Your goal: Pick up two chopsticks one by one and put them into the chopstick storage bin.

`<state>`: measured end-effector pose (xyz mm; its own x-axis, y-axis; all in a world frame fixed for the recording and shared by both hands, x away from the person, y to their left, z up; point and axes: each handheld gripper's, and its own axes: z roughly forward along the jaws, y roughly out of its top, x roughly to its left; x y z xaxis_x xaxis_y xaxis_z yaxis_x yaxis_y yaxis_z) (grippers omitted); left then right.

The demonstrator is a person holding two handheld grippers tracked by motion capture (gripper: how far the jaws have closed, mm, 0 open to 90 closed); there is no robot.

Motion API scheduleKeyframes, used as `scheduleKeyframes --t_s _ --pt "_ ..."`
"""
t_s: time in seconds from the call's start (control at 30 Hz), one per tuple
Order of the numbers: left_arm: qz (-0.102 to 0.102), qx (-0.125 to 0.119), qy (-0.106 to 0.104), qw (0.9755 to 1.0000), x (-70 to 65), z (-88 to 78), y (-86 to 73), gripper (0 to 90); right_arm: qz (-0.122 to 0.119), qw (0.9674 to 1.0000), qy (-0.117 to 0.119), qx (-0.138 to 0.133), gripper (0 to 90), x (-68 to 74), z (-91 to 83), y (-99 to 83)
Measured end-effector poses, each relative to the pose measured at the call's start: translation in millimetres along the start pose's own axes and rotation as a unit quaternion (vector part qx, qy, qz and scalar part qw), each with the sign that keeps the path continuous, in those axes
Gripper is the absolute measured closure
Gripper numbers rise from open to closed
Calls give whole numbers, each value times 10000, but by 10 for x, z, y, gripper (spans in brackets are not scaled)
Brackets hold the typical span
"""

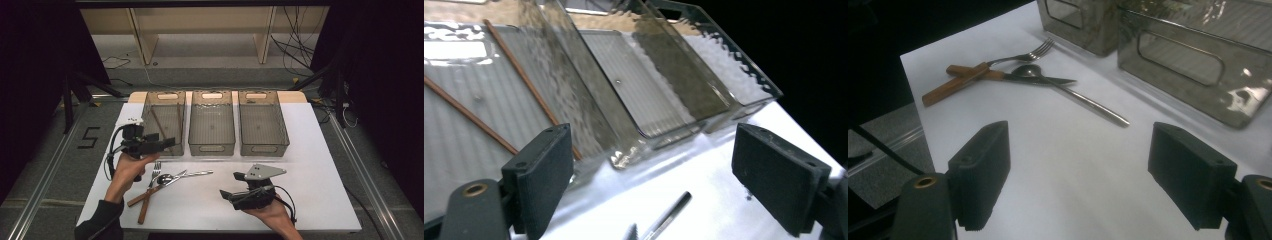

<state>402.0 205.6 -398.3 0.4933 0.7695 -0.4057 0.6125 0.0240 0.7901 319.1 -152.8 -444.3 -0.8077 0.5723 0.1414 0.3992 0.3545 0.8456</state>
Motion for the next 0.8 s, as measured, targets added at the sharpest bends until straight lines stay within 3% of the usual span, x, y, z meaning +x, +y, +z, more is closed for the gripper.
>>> scheduleKeyframes --t_s 0.27,0.47,0.67,0.8 --pt "79 -271 -125 9995 -21 -102 -427 166 -329 9989 262 217 276 47 290 198" --pt "204 -257 -92 9994 -26 -151 -662 166 -586 9961 389 526 278 35 542 320" --pt "522 -219 -80 9984 -78 -178 -838 161 -618 9939 537 744 298 -24 729 380" --pt "532 -301 -134 9980 -98 -203 -892 161 -607 9935 565 782 299 -49 795 389"
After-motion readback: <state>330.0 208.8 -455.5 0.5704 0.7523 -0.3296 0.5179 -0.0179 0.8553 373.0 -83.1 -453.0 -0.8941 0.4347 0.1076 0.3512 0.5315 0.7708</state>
